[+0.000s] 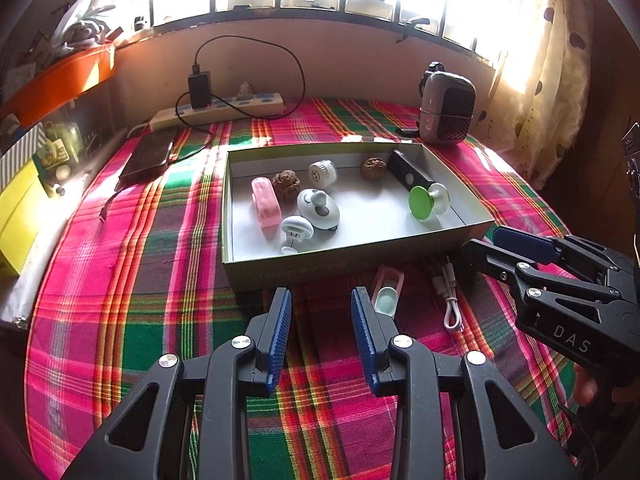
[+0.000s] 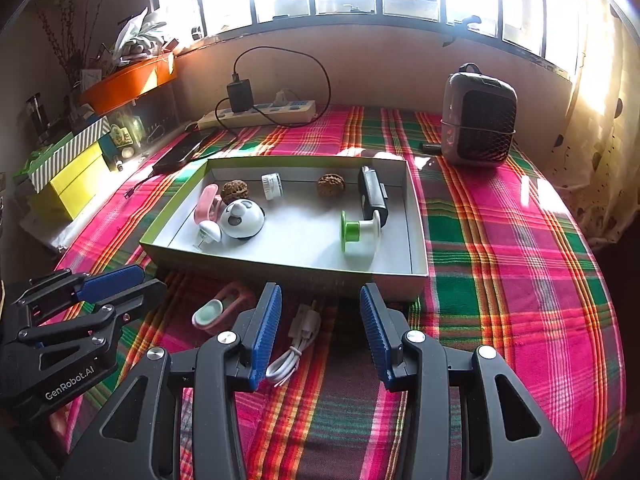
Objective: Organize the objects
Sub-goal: 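Withdraw both tools from the tray toward the cable and clip item, then grasp the white USB cable with the right tool while the left tool grasps the pink-and-teal clip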
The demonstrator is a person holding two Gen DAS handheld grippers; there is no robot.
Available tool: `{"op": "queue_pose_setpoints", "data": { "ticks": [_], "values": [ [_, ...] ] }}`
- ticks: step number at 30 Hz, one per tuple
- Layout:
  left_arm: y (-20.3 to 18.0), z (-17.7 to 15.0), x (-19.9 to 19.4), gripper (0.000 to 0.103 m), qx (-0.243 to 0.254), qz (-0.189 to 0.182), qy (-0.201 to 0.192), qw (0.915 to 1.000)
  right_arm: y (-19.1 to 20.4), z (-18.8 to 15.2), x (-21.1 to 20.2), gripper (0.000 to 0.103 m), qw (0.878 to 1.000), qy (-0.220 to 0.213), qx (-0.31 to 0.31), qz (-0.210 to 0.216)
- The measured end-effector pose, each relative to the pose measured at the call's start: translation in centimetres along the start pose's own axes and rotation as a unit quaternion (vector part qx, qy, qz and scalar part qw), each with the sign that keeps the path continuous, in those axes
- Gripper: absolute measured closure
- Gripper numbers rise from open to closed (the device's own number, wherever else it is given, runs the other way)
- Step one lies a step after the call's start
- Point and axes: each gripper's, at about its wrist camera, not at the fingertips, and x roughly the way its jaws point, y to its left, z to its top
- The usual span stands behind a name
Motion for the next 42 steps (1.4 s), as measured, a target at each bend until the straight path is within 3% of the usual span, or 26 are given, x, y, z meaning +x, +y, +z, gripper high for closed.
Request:
{"op": "queue_pose_setpoints", "data": {
  "ticks": [8, 13, 20, 33, 42],
  "values": [
    [0.0, -1.0, 0.3, 0.074, -0.001, -0.004, 0.012, 0.9999, 0.3, -1.3, 0.6, 0.06, 1.0, 0.019, 0.002, 0.002],
    [0.2, -1.5, 0.8, 0.074, 0.0, -0.004, 0.022, 0.9998, 0.4, -1.8, 1.1, 0.053, 1.0, 0.027, 0.004, -0.001],
    [0.3, -1.8, 1.2, 0.074, 0.001, -0.011, 0.029, 0.9995, 0.2, -2.1, 1.9, 0.053, 0.999, 0.039, 0.009, -0.027],
    [0.1, -1.6, 1.4, 0.074, -0.004, -0.067, 0.035, 0.9971, 1.0, -2.0, 3.3, 0.053, 0.997, 0.058, -0.01, -0.041],
    [-0.7, -0.9, 1.6, 0.072, 0.001, -0.083, 0.036, 0.9959, 0.7, -1.8, 3.4, 0.053, 0.998, 0.059, -0.01, -0.036]
  ]
}}
